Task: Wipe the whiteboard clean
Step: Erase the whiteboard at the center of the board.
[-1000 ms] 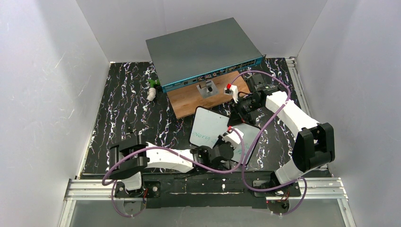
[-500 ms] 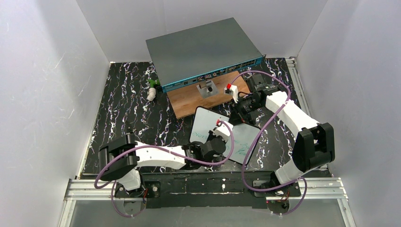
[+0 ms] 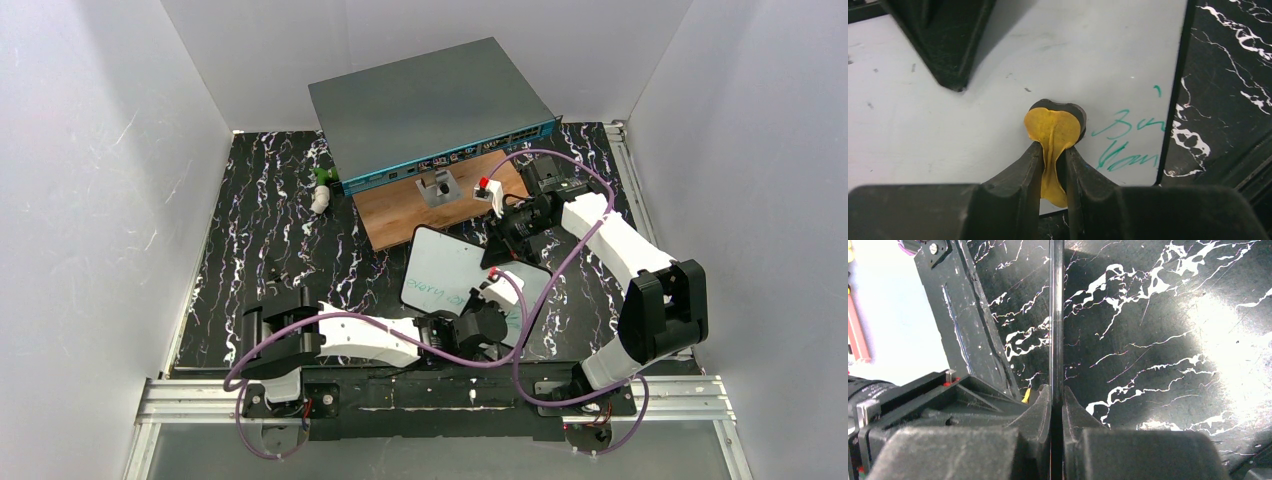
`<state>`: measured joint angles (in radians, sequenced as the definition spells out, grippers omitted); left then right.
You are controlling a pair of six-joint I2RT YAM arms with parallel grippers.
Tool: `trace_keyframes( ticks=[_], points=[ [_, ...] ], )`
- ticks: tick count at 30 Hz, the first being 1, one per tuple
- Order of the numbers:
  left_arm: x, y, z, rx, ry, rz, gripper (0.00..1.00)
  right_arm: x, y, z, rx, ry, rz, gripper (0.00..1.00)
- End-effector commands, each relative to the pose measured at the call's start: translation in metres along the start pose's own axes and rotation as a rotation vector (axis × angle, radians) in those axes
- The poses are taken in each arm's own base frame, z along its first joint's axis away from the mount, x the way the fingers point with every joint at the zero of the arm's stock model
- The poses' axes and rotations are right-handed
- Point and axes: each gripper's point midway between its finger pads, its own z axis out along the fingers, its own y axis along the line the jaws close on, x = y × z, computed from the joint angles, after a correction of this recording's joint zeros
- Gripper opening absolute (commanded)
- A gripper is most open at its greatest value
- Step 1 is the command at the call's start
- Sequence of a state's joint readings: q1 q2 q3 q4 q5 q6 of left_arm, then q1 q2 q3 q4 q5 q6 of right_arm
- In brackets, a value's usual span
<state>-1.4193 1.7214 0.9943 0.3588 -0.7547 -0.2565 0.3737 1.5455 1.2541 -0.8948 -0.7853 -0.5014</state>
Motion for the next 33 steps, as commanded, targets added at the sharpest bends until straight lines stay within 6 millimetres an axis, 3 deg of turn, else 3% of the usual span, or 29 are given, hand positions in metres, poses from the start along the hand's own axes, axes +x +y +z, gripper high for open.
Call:
trace_keyframes(
  ticks=[1,5,9,20,23,26,33],
  points=[
    [-0.007,0.05,-0.008,-0.152,-0.031,-0.064,0.0,0.002,0.001,0.0,0.006,0.016,-0.054,0.01],
    [-0.002,0.077,-0.016,-0.191,-0.034,-0.095,0.0,0.002,0.001,0.001,0.0,0.014,-0.049,0.01],
    [-0.003,0.081,-0.02,-0.176,-0.048,-0.113,0.0,0.002,0.002,0.002,-0.007,0.011,-0.045,0.01],
    [-0.014,0.019,-0.007,-0.016,-0.07,-0.054,0.0,0.003,0.001,0.003,-0.011,0.013,-0.036,0.01],
    [-0.016,0.013,-0.004,-0.01,-0.071,-0.045,0.0,0.003,0.001,0.003,-0.013,0.012,-0.038,0.01],
    [-0.013,0.021,-0.005,-0.046,-0.071,-0.036,0.0,0.002,0.001,0.003,-0.013,0.011,-0.04,0.01],
    [-0.002,0.063,-0.01,-0.121,-0.061,-0.104,0.0,0.002,0.001,0.002,-0.013,0.011,-0.037,0.01]
  ],
)
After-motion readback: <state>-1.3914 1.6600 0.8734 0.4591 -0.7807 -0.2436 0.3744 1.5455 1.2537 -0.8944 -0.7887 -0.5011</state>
